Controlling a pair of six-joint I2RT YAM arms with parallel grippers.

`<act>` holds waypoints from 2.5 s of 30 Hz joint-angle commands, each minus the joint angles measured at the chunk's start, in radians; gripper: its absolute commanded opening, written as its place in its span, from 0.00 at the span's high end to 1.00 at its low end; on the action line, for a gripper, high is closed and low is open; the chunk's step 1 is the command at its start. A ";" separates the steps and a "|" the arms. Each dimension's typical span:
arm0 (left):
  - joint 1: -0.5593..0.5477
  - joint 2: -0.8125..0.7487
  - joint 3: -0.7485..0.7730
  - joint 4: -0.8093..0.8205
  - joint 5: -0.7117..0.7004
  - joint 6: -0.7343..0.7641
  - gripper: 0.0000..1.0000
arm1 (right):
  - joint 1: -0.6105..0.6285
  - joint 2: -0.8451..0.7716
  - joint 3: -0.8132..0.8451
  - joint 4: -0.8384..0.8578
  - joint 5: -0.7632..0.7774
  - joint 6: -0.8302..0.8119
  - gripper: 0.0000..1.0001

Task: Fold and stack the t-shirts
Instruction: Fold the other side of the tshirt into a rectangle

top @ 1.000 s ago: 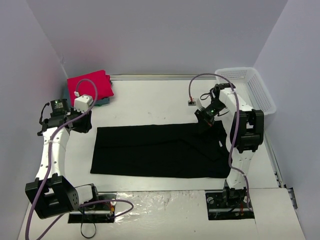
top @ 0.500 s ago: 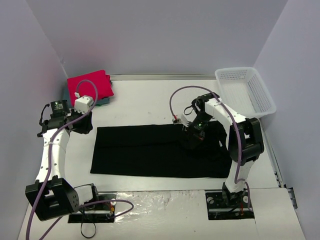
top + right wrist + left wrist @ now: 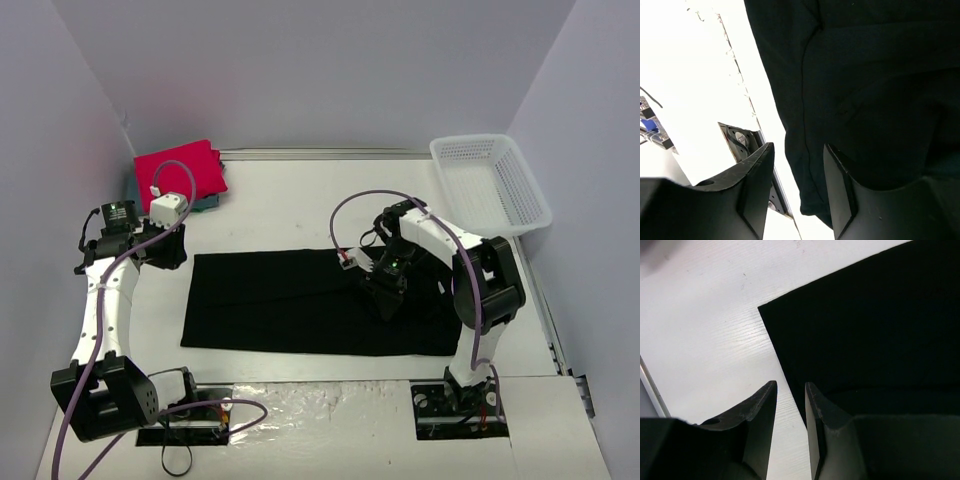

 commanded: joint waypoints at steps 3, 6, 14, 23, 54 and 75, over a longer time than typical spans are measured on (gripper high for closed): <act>0.009 -0.025 0.014 -0.009 0.022 0.006 0.71 | -0.006 -0.104 0.019 -0.062 0.024 0.006 0.59; 0.009 -0.024 0.014 -0.007 0.025 0.006 0.71 | -0.055 -0.138 0.053 -0.054 0.052 0.020 0.60; 0.009 -0.024 -0.001 -0.004 0.048 0.014 0.71 | -0.212 -0.159 0.096 0.001 0.158 0.069 0.75; 0.009 -0.021 -0.011 0.000 0.084 0.015 0.71 | -0.292 -0.048 0.004 0.137 0.253 0.110 0.88; 0.009 -0.028 -0.018 -0.006 0.121 0.020 0.71 | -0.229 -0.145 -0.134 -0.050 0.179 0.023 0.98; 0.009 -0.032 -0.024 -0.010 0.118 0.026 0.70 | -0.137 -0.102 -0.113 -0.012 0.129 0.052 0.77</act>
